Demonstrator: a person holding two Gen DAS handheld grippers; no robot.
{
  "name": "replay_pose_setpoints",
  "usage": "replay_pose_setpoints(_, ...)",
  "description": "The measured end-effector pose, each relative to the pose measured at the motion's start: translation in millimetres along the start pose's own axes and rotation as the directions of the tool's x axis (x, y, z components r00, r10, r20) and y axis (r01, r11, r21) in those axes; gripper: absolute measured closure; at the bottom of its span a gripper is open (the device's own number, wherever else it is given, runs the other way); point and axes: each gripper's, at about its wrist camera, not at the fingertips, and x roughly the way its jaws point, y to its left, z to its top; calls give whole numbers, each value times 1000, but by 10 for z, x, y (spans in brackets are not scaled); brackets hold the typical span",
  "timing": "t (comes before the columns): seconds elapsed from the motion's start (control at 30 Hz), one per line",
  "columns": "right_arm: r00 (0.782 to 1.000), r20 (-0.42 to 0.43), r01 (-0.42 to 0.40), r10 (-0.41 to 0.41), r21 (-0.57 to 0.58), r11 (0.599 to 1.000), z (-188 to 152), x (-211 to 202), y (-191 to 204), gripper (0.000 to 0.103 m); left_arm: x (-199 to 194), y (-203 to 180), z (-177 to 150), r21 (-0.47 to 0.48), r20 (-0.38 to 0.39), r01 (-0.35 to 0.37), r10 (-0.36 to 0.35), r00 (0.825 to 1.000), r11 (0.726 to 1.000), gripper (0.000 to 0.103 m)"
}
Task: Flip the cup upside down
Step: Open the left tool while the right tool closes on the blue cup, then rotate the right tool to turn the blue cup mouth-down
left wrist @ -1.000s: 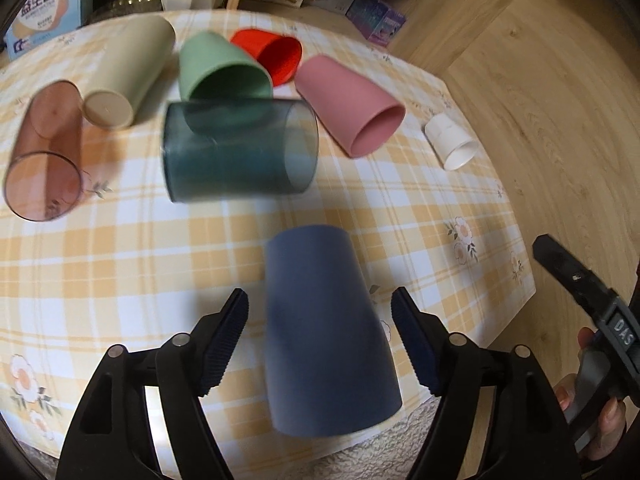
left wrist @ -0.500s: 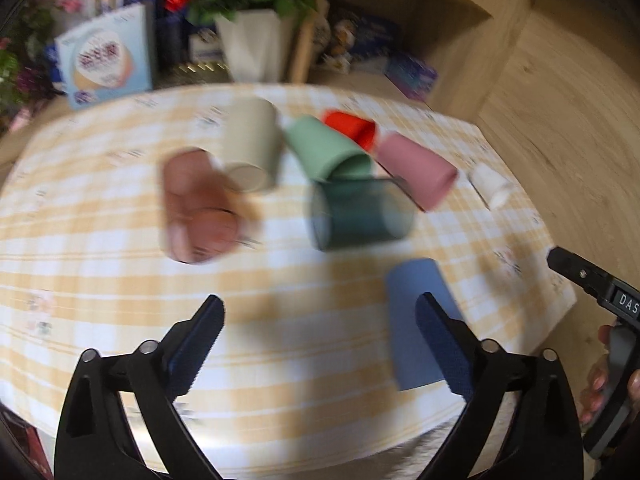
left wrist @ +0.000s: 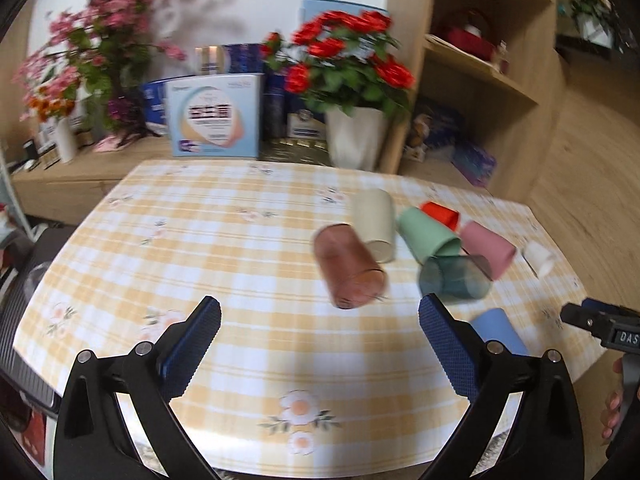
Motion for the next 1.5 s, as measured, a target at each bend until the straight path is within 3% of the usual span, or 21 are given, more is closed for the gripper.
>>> replay_pose_setpoints(0.27, 997, -70, 22, -25, -32, 999, 27, 170, -5, 13, -82, 318, -45, -97, 25, -75, 77, 997, 992, 6)
replay_pose_setpoints(0.43, 989, -143, 30, -33, -20, 999, 98, 364, -101, 13, -57, 270, -108, -61, 28, -89, 91, 995, 994, 6)
replay_pose_setpoints(0.63, 965, -261, -18, 29, 44, 999, 149, 678, -228, 14, 30, 229, -173, -31, 25, -96, 97, 995, 995, 6)
replay_pose_setpoints(0.77, 951, -310, 8, 9, 53, 999, 219, 854, -218, 14, 108, 242, -204, -41, 1, -86, 86, 996, 995, 6)
replay_pose_setpoints(1.03, 923, -376, -38, 86, 133, 990, 311, 1143, -122, 14, 208, 251, -251, -48, -30, -79, 77, 997, 996, 6)
replay_pose_setpoints(1.07, 920, -382, -38, 91, 144, 989, 310, 1173, -119, 24, 215, 255, -254, -50, -33, -79, 77, 996, 996, 6)
replay_pose_setpoints(1.13, 905, -413, -37, 102, 162, 986, 289, 1264, -100, 32, 231, 272, -264, -57, -40, -81, 79, 996, 995, 6)
replay_pose_setpoints(1.3, 888, -445, -33, 112, 182, 983, 223, 1404, -72, 32, 250, 295, -280, -72, -52, -82, 78, 996, 994, 6)
replay_pose_setpoints(1.5, 877, -461, -43, 137, 209, 977, 175, 1481, -98, 47, 271, 271, -294, -67, -66, -73, 69, 995, 995, 6)
